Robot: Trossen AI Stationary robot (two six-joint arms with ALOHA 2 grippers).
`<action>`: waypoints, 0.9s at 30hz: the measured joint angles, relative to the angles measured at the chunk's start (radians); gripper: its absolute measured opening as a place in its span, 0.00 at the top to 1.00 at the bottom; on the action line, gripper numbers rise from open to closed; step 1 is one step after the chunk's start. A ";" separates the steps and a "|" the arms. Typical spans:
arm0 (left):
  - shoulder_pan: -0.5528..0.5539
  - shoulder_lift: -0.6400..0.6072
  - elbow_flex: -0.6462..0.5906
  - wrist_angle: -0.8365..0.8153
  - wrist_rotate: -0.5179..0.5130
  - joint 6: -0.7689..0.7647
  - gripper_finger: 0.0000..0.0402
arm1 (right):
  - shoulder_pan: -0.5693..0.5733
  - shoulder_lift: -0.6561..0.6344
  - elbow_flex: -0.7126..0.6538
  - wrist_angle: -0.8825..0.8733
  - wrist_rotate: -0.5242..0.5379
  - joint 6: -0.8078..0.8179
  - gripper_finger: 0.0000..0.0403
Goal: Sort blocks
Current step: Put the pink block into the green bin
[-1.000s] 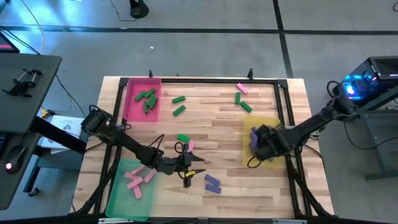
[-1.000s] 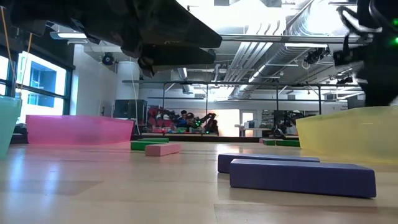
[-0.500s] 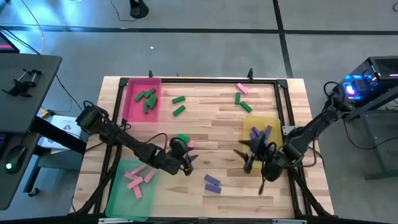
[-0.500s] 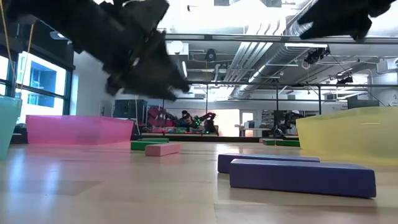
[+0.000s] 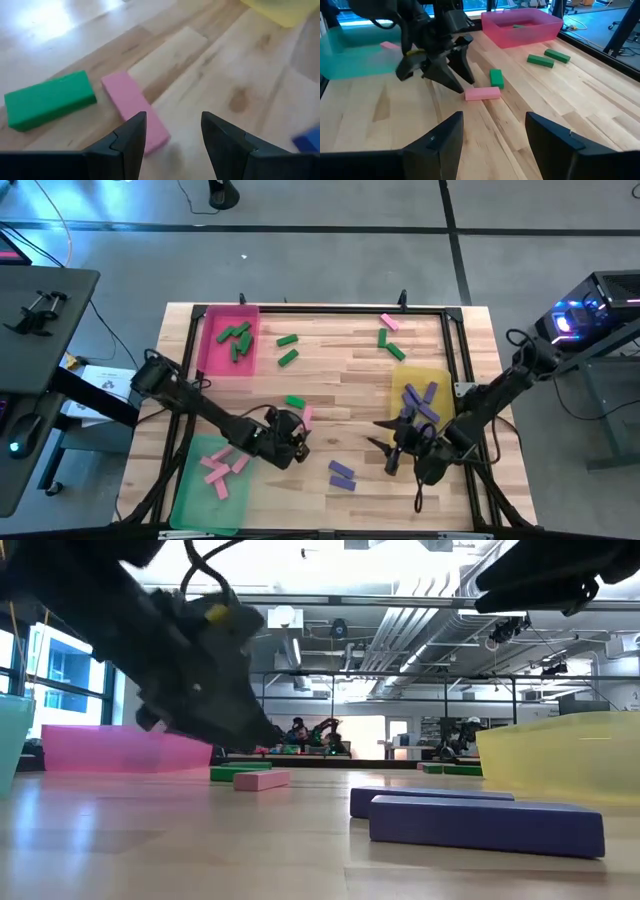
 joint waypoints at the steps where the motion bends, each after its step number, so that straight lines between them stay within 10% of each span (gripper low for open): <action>1: 0.004 0.016 0.000 0.022 -0.007 0.011 0.56 | 0.000 0.004 0.000 0.002 0.000 0.000 0.50; 15: 0.041 0.143 0.078 -0.036 -0.075 0.025 0.56 | 0.000 0.006 0.000 0.010 -0.011 0.001 0.50; 27: -0.045 0.121 0.328 -0.438 -0.061 0.018 0.56 | 0.000 0.006 0.000 0.009 -0.014 0.001 0.50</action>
